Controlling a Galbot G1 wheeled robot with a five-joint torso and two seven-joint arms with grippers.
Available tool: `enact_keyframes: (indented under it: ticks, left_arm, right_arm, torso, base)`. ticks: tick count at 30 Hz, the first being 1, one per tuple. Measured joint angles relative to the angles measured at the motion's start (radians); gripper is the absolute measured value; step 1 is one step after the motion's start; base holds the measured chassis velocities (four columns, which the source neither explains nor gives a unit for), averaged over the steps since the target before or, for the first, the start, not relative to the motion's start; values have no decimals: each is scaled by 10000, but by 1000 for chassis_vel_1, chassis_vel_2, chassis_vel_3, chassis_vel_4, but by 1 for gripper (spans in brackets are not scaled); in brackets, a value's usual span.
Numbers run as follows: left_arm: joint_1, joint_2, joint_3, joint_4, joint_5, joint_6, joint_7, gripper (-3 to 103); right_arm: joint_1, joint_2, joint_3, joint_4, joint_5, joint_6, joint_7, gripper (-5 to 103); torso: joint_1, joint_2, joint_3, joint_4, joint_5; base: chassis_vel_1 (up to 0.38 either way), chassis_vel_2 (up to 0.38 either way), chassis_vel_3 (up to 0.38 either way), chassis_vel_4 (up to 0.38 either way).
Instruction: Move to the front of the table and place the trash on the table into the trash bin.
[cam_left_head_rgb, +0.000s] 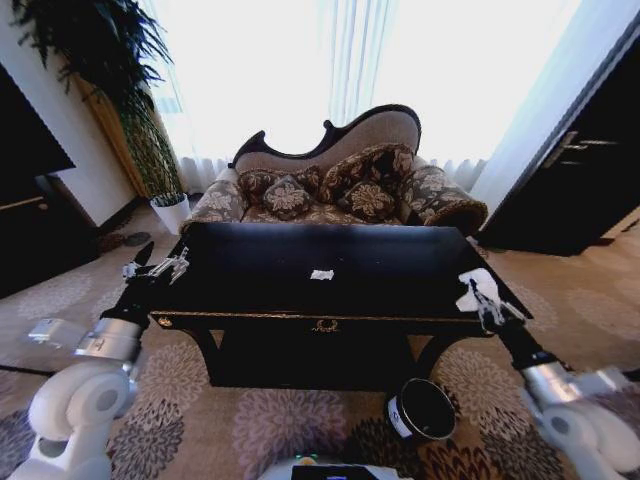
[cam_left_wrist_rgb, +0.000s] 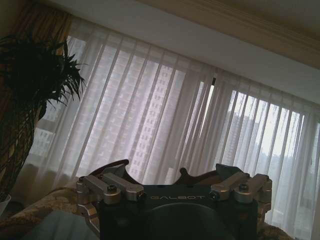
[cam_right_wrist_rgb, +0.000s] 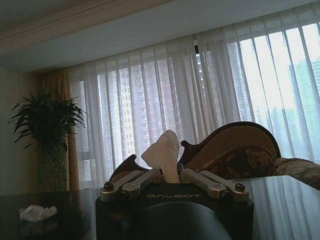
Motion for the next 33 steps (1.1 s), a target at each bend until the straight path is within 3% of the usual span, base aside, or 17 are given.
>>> enact_keyframes:
  ticks: [2,5,7,9,17,23,28,30,33]
  left_arm:
    - [7,-3,-1,0,0,-1,-2,100]
    - [47,19,-110,30,-40,1,-27,100]
    - [47,28,-128,40,-48,0,-28,100]
    - [50,93,-244,108,-128,-4,-39,100]
    - [51,147,-323,208,-181,-58,-64,100]
    - [62,175,-324,149,-198,-68,-111,100]
    - [68,208,-388,73,-289,-66,-166,100]
    - [129,209,-506,34,-354,-62,-174,100]
    - [167,207,-598,33,-366,-61,-176,100]
  right_arm:
    - [-13,27,0,-101,16,88,-140,1]
    - [-88,243,-3,-1164,316,891,-1501,1]
    - [-88,259,-10,-1289,360,971,-1623,1]
    - [-38,326,-140,-2134,653,1465,-2447,1]
    - [397,625,-816,-4138,482,2526,-3210,1]
    - [1014,1050,-1644,-5061,-297,2885,-2907,1]
    - [1364,1179,-2061,-5598,-1416,2921,-2021,1]
    - [1648,1268,-2336,-6097,-2582,2920,-1210,1]
    - [1864,1350,-2502,-6424,-3229,2885,-697,1]
  torso:
    - [0,0,0,0,0]
    - [0,1,0,1,-2]
    - [0,0,0,1,-2]
    - [0,1,0,0,-2]
    - [0,0,0,1,0]
    - [-1,1,0,2,-1]
    - [0,0,1,1,-2]
    - [0,0,1,1,-3]
    - [0,0,0,1,-2]
  base:
    - [0,0,0,0]
    - [0,0,0,0]
    - [0,0,0,0]
    - [0,0,0,0]
    - [0,0,0,0]
    - [0,0,0,0]
    - [0,0,0,0]
    - [0,0,0,0]
    - [0,0,0,0]
